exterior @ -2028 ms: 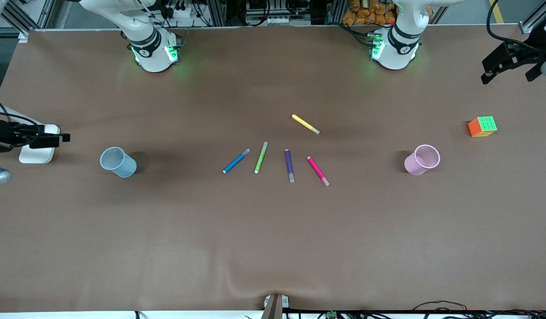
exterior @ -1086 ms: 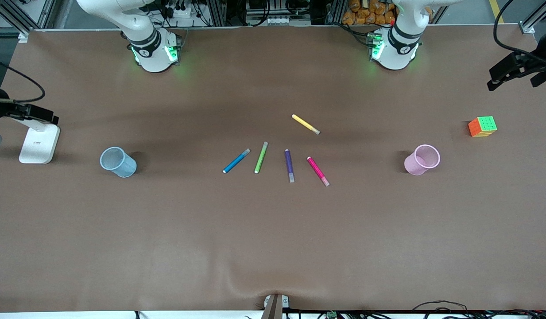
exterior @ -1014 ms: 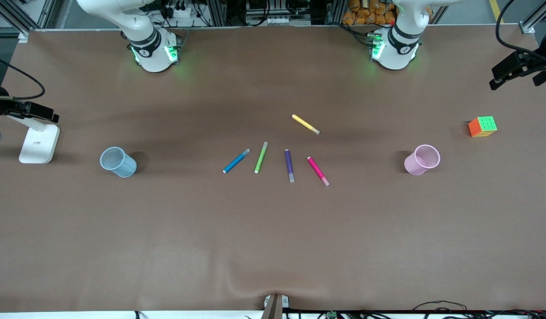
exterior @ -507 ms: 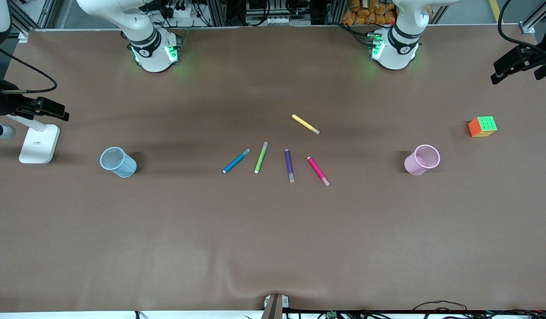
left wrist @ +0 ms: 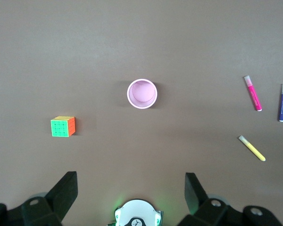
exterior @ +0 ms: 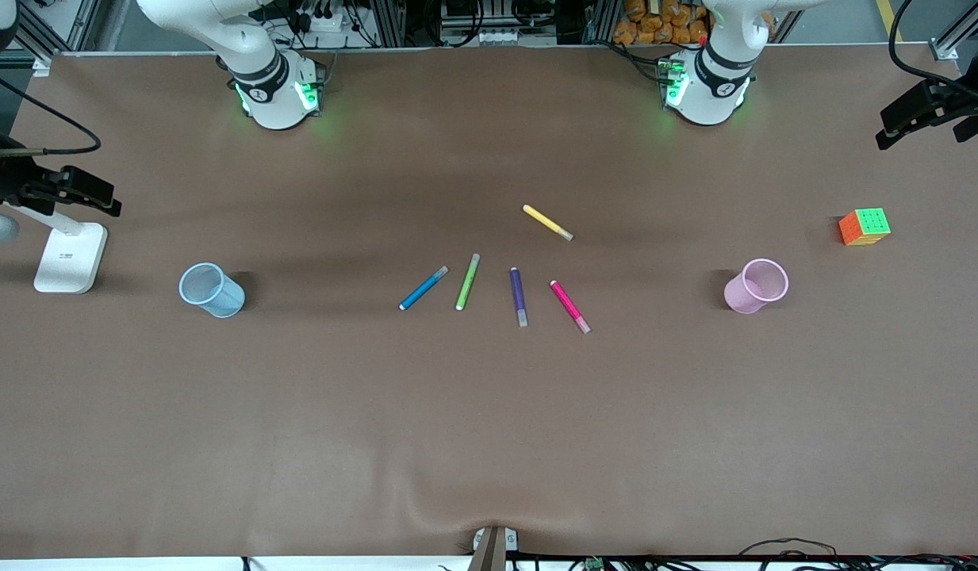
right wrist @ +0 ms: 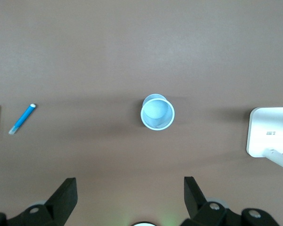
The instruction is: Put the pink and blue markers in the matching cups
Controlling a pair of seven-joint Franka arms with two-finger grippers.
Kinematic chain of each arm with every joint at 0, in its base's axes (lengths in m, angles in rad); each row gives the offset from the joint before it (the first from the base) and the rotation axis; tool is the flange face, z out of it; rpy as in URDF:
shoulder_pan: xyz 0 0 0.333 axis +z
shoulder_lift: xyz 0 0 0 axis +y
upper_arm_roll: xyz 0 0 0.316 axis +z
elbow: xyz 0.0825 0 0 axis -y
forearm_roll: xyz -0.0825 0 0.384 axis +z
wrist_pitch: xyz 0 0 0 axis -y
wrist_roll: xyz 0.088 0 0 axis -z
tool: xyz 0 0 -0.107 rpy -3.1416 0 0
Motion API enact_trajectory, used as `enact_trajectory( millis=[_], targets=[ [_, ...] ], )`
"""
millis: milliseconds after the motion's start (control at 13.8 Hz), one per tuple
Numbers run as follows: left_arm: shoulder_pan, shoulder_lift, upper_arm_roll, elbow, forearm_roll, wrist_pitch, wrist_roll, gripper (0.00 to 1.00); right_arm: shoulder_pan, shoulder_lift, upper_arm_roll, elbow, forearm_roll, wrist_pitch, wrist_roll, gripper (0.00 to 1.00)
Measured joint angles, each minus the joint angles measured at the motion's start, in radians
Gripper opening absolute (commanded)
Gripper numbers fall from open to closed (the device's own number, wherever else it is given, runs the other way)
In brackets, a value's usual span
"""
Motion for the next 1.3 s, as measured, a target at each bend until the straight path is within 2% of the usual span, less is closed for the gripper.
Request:
enact_trajectory(
  millis=[217,290,362,579,797,1014,1159,1303],
  targets=[
    [0.0,0.0,0.0,0.0,0.0,0.0,0.0,1.0,-0.239,0.042,0.25,0.135,0.004,-0.07,0.01,1.0],
    [0.0,0.0,0.0,0.0,0.0,0.0,0.0,1.0,-0.302,0.046,0.302,0.158,0.007,-0.081,0.01,1.0],
    [0.0,0.0,0.0,0.0,0.0,-0.001,0.0,1.0,-0.337,0.049,0.324,0.172,0.007,-0.086,0.01,1.0],
    [0.0,0.0,0.0,0.0,0.0,-0.004,0.0,1.0,-0.36,0.053,0.329,0.206,0.007,-0.097,0.009,1.0],
    [0.0,0.0,0.0,0.0,0.0,-0.004,0.0,1.0,-0.361,0.017,0.322,0.195,0.007,-0.19,-0.011,1.0],
    [-0.001,0.0,-0.004,-0.001,0.0,-0.006,0.0,1.0,-0.348,-0.09,0.311,0.05,0.008,-0.122,-0.027,1.0],
    [-0.003,0.004,-0.009,-0.002,-0.002,-0.006,-0.001,1.0,-0.302,-0.154,0.242,-0.048,0.008,-0.093,-0.041,1.0],
    [-0.007,0.019,-0.011,-0.005,-0.014,-0.007,-0.002,1.0,-0.293,-0.18,0.197,-0.095,0.008,-0.085,-0.091,1.0]
  ],
)
